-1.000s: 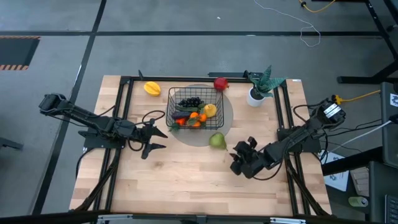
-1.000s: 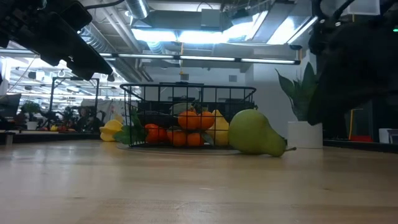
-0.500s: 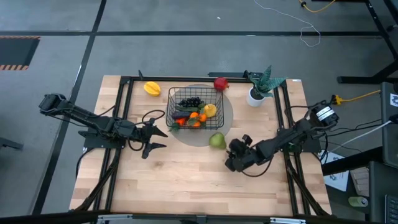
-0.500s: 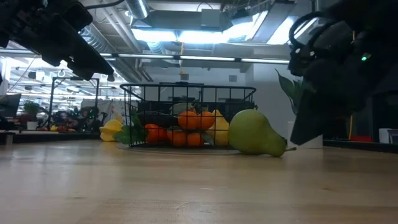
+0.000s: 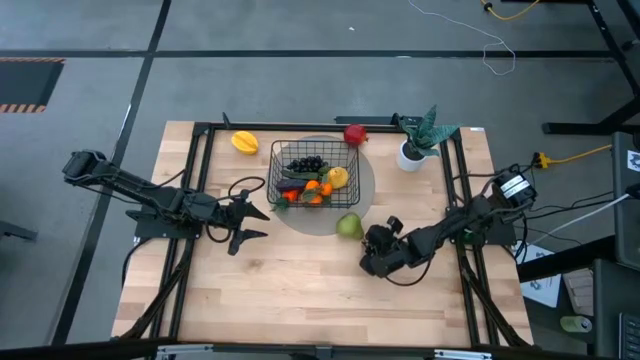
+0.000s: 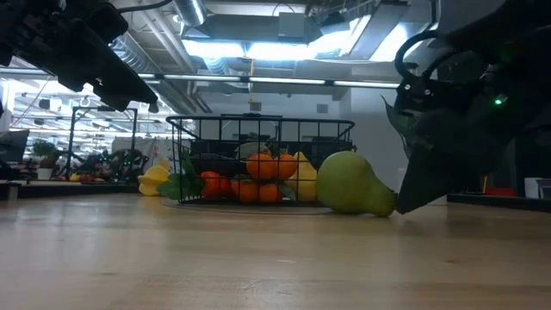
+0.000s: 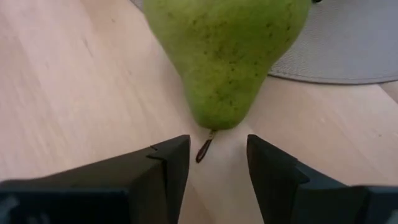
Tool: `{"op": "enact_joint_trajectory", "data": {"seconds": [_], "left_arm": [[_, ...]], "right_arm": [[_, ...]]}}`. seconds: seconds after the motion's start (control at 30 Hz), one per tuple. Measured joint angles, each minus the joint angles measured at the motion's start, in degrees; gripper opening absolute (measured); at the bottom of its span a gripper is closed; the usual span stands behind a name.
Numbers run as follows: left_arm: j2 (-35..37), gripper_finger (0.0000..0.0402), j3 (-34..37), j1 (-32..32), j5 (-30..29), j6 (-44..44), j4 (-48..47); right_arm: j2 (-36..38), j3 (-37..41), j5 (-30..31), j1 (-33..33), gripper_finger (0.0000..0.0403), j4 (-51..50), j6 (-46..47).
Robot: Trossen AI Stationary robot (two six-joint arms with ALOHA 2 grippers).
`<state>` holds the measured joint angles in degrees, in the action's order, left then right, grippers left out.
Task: Build produce basket
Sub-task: Put the green pear into the wire basket
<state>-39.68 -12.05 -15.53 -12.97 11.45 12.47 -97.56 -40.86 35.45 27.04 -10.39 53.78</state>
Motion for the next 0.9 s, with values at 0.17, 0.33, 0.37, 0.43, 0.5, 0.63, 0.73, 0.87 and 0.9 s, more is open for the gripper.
{"op": "enact_joint_trajectory", "data": {"seconds": [0.17, 0.33, 0.37, 0.43, 0.5, 0.63, 0.73, 0.87, 0.9], "left_arm": [[0.0, 0.0213, 0.0, 0.0, 0.0, 0.0, 0.0], [0.0, 0.0213, 0.0, 0.0, 0.0, 0.0, 0.0], [0.0, 0.0213, 0.0, 0.0, 0.0, 0.0, 0.0], [0.0, 0.0213, 0.0, 0.0, 0.0, 0.0, 0.0], [0.0, 0.0213, 0.0, 0.0, 0.0, 0.0, 0.0], [0.0, 0.0213, 0.0, 0.0, 0.0, 0.0, 0.0], [0.0, 0.0213, 0.0, 0.0, 0.0, 0.0, 0.0], [0.0, 0.0213, 0.0, 0.0, 0.0, 0.0, 0.0], [0.0, 0.0213, 0.0, 0.0, 0.0, 0.0, 0.0]], "right_arm": [[0.0, 0.0, 0.1, -1.2, 0.0149, -0.1, -0.1], [0.0, 0.0, -1.0, -2.0, 0.0131, -0.3, -0.3], [0.0, 0.0, -1.2, -2.1, 0.0125, -0.5, -0.3], [0.0, 0.0, -1.5, -2.1, 0.0113, -0.9, -0.3], [0.0, 0.0, -1.5, -2.1, 0.0101, -1.1, -0.3], [0.0, 0.0, -1.5, -2.1, 0.0075, -1.2, -0.3], [0.0, 0.0, -1.5, -2.1, 0.0041, -1.2, -0.5], [0.0, 0.0, -1.5, -2.1, 0.0007, -1.1, -1.7], [0.0, 0.0, -1.6, -2.1, 0.0006, -1.1, -1.6]]}}
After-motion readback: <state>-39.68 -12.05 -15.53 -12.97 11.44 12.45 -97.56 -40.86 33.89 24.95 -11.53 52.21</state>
